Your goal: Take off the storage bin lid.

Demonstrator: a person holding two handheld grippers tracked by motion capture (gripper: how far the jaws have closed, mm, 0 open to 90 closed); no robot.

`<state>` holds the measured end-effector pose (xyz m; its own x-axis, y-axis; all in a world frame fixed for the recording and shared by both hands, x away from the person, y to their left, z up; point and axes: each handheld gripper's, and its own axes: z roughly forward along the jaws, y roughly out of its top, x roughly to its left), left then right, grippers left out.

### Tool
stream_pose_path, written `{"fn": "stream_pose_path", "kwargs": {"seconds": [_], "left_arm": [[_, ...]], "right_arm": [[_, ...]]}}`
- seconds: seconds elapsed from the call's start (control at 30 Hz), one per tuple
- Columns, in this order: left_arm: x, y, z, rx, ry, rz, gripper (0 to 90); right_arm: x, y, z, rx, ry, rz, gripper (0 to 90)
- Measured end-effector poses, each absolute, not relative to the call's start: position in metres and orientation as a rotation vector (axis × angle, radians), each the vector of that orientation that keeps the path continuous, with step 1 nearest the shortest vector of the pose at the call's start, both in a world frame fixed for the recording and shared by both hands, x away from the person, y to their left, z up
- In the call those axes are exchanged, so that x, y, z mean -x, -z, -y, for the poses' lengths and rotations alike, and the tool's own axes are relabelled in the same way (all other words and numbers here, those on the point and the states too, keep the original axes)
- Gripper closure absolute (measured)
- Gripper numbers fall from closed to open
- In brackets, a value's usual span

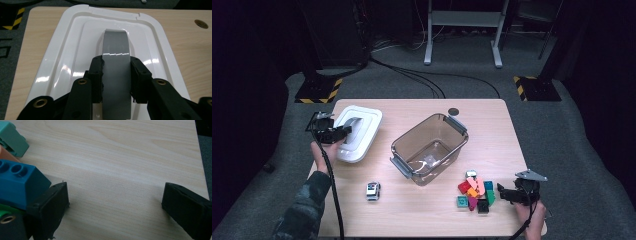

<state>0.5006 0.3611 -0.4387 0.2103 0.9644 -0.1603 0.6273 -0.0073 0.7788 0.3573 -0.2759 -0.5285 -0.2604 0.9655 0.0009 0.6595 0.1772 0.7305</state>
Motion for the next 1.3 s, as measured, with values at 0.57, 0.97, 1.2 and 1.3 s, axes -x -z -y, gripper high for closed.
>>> {"fn": "stream_pose_path", "kwargs": {"seconds": [0.57,0.97,1.2,1.3], "left_arm": [[-0.513,0.491,-0.366,-1.812,-0.505,-1.617,66.7],[-0.505,0.477,-0.366,-1.824,-0.487,-1.578,33.8],[-0.483,0.456,-0.356,-1.859,-0.535,-1.476,8.2],[-0.465,0.446,-0.346,-1.910,-0.561,-1.391,6.9]], "right_arm": [[-0.357,0.529,0.276,-1.526,-0.865,-1.990,6.5],[-0.357,0.528,0.276,-1.528,-0.864,-1.988,6.7],[-0.357,0.528,0.276,-1.527,-0.865,-1.988,6.7],[-0.357,0.528,0.276,-1.527,-0.865,-1.988,6.7]]}}
